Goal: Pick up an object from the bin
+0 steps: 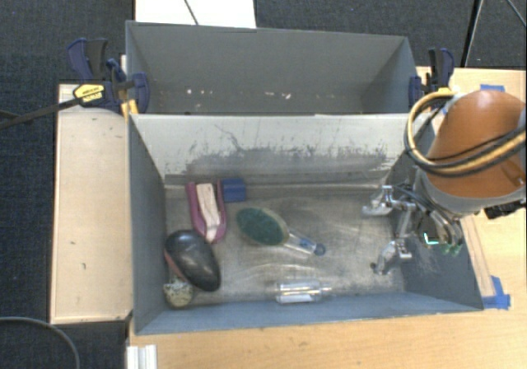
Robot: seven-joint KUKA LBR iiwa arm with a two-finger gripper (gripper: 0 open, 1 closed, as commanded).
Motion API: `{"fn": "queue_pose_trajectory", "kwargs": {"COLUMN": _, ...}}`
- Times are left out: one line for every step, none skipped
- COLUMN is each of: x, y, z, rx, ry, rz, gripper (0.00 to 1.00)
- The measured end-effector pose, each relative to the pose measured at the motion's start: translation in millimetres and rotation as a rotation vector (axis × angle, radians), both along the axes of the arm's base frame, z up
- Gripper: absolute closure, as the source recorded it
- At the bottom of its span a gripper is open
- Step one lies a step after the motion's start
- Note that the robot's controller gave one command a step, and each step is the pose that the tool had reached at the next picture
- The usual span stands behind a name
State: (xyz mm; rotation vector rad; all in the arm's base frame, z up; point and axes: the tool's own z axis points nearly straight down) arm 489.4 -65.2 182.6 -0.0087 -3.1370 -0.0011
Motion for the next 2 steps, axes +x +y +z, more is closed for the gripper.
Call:
{"fn": "queue_pose_trajectory", "kwargs": {"x": 10.1, "y": 76.2, "z": -100.9, "rx": 0.000, "ry": -0.016, "rz": 0.044, "gripper": 0.00}}
{"fn": "queue_pose_trajectory", "kwargs": {"x": 37.7, "y": 125.8, "z": -81.2, "rx": 0.002, "ry": -0.011, "rz": -0.056, "gripper": 0.00}}
